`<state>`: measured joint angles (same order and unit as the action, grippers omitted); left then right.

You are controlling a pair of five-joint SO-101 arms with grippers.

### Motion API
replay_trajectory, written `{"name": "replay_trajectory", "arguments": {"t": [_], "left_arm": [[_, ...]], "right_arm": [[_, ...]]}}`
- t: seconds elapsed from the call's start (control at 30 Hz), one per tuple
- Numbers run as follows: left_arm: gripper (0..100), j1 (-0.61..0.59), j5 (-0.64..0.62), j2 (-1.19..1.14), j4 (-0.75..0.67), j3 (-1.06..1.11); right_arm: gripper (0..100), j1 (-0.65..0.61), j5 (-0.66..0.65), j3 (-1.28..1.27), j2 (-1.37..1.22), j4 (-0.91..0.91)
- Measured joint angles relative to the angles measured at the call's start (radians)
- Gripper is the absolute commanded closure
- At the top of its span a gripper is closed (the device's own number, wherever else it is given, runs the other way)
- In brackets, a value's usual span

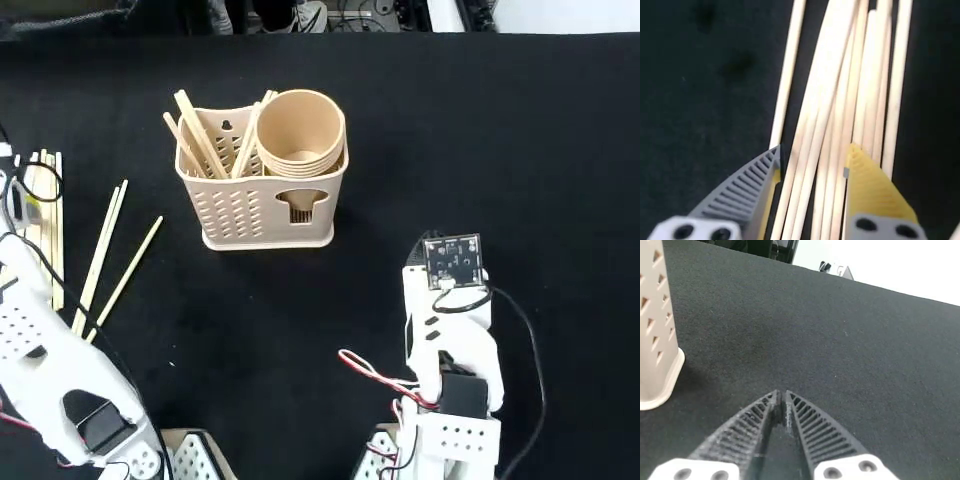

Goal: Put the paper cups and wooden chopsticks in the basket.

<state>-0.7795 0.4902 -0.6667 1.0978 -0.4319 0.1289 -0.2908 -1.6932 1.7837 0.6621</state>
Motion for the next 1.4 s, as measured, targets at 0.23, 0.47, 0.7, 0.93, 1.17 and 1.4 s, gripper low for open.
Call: {"name": "replay_trajectory", "arguments": {"t": [0.23,0.47,0.7,0.93,1.17,1.4], "left_arm": [[88,0.002,0.0,-0.049,0.0,-0.026],[97,0.003,0.002,-0.06,0.098,-0.048],[97,0.017,0.005,-0.058,0.161,-0.052],[97,0.061,0.002,-0.061,0.242,-0.077],[97,0.086,0.0,-0.063,0.413,-0.27],[97,0.135,0.0,-0.063,0.605,-0.485]], "right_arm": [[98.7,0.0,0.0,0.0,0.0,0.0],[98.7,-0.006,0.0,0.0,0.0,0.0],[98.7,-0.006,0.0,0.0,0.0,0.0],[98.7,-0.006,0.0,0.0,0.0,0.0],[98.7,-0.006,0.0,0.0,0.0,0.0],[98.7,-0.006,0.0,0.0,0.0,0.0]]}}
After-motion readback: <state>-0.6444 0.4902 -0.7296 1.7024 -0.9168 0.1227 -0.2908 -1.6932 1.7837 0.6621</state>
